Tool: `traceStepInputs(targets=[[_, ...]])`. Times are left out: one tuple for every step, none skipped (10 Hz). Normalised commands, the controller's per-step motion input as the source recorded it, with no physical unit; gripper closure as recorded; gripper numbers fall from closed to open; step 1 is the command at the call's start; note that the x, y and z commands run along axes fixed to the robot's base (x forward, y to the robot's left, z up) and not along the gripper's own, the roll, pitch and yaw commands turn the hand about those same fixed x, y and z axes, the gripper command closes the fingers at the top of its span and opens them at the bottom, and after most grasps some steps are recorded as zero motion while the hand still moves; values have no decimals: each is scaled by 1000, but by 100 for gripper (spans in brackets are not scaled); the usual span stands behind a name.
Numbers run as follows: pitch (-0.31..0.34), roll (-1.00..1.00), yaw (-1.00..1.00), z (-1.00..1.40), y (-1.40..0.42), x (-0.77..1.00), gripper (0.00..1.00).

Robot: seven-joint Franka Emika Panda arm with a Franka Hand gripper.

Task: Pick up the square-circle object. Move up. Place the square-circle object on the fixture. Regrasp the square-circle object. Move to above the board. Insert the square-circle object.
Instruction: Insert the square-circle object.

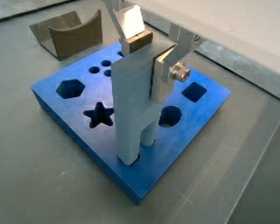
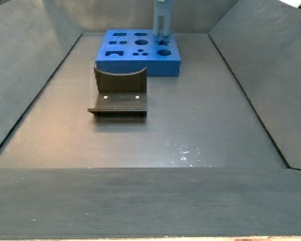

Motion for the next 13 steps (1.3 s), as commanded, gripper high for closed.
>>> traceStepInputs(targets=[[-357,229,-57,-649,-174,0,100],[-311,329,-43,-666,-243,40,100],[-31,669,0,-646,-346,217,100],[211,777,-57,-497,-331,409,100],[369,714,-191,-474,-314,429,100],[386,529,-220,-620,-269,526,100],[423,463,-269,-629,-203,494,100],[289,0,-394,-883,0,503,100],[89,-200,-449,-829,177,283,100],[-57,-531,-314,-551,343,140,100],[-420,-360,-80,-389,117,0,100],[-106,-234,-54,-89,109,0,100],[0,0,0,0,0,0,100]])
